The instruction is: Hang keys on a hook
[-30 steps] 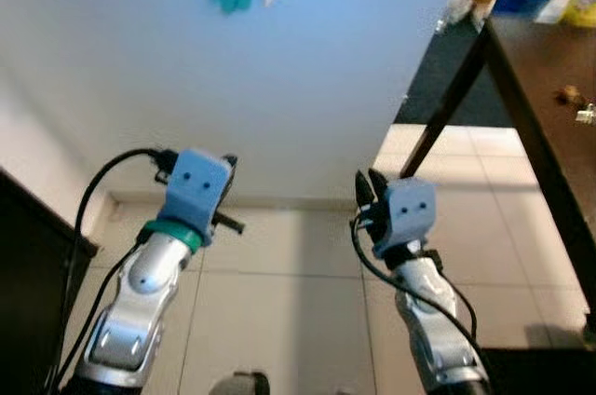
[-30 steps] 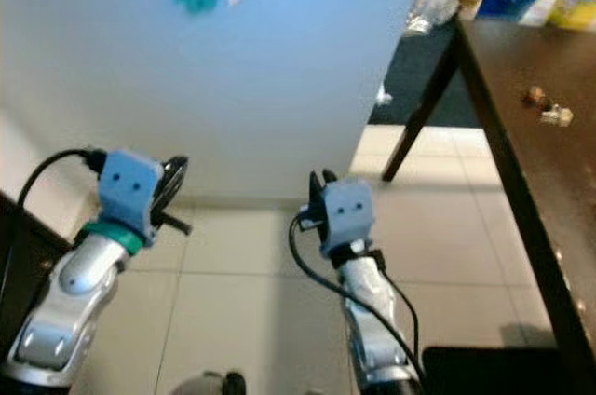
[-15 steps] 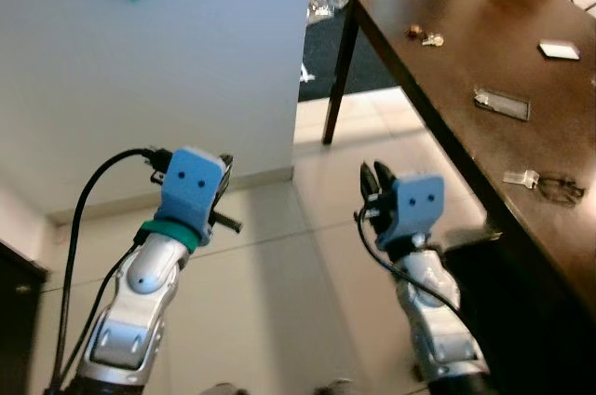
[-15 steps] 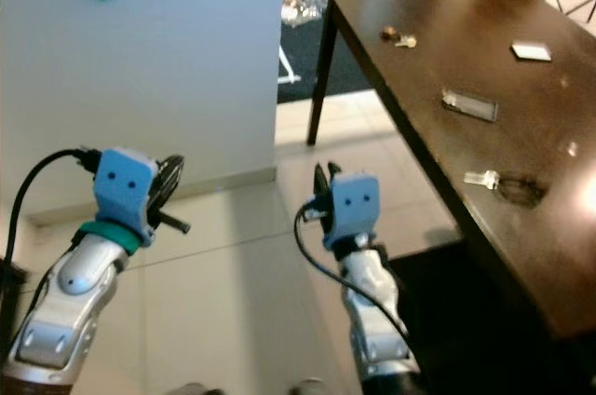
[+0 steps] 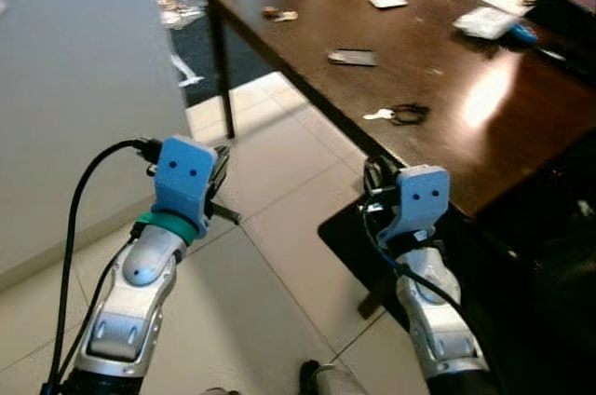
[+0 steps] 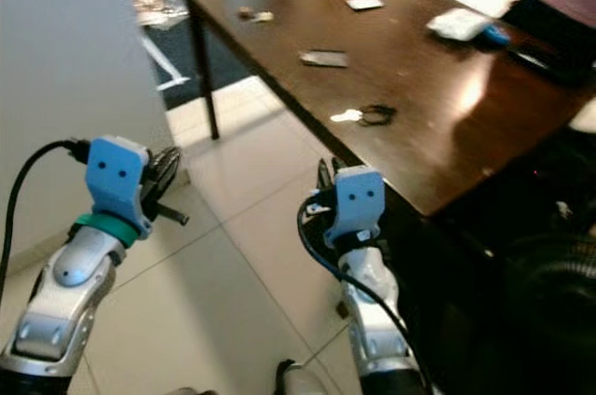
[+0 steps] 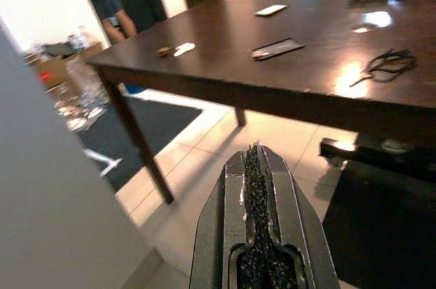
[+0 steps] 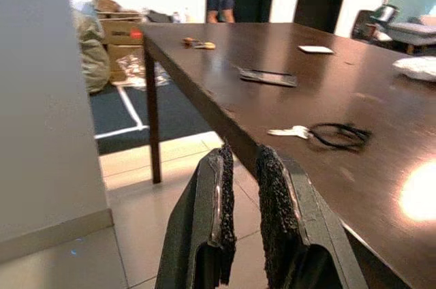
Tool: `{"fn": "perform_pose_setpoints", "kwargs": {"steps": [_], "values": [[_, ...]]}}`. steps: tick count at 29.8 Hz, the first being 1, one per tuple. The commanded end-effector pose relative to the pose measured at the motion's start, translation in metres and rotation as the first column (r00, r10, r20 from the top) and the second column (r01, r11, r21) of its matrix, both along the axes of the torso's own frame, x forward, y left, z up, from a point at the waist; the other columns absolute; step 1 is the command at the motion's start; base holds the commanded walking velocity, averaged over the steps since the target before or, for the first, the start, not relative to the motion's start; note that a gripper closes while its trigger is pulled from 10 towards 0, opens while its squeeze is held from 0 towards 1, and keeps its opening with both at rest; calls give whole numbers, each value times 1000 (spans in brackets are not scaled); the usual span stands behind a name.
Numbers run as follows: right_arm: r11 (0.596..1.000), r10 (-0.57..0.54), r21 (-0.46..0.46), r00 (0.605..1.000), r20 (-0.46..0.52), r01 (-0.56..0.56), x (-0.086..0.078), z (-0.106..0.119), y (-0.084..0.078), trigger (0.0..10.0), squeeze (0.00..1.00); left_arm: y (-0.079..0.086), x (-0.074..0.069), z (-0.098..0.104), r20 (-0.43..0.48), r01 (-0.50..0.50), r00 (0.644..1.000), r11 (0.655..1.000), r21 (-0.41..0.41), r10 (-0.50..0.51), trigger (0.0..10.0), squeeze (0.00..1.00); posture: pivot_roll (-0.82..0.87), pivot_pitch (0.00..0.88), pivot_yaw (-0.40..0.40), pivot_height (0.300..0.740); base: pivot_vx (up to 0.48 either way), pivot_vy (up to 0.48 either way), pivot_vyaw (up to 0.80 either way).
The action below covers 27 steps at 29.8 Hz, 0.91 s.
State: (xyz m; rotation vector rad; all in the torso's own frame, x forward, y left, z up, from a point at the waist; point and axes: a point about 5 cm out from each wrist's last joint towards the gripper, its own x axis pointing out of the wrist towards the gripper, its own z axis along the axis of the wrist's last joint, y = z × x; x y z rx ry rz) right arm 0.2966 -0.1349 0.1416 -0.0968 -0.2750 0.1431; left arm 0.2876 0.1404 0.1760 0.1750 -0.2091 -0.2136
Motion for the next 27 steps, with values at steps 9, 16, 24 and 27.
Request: {"fn": "perform_pose_setpoints", "kwargs": {"steps": [9, 16, 24, 27], "values": [[1000, 2, 6, 1000, -3, -2, 0, 1, 2, 10000, 0, 2, 0, -5, -27, -9, 1000, 1000, -12, 8, 10000, 0, 55, 70, 96, 740, 0, 0, -800], [1000, 7, -17, 1000, 2, -7, 1, 1, 3, 10000, 0, 4, 1, -6, -21, -28, 999, 1000, -1, 27, 10000, 0, 54, 69, 94, 740, 47, 0, -686], [999, 18, -29, 1000, 9, -18, 2, 2, 6, 10000, 0, 5, 2, -6, -20, -43, 999, 999, 15, 44, 10000, 0, 56, 65, 92, 740, 471, 0, 0], [999, 22, -30, 1000, 10, -22, 2, 2, 7, 10000, 0, 5, 2, -7, -22, -46, 999, 999, 16, 46, 10000, 0, 57, 65, 91, 740, 472, 0, 0]]}}
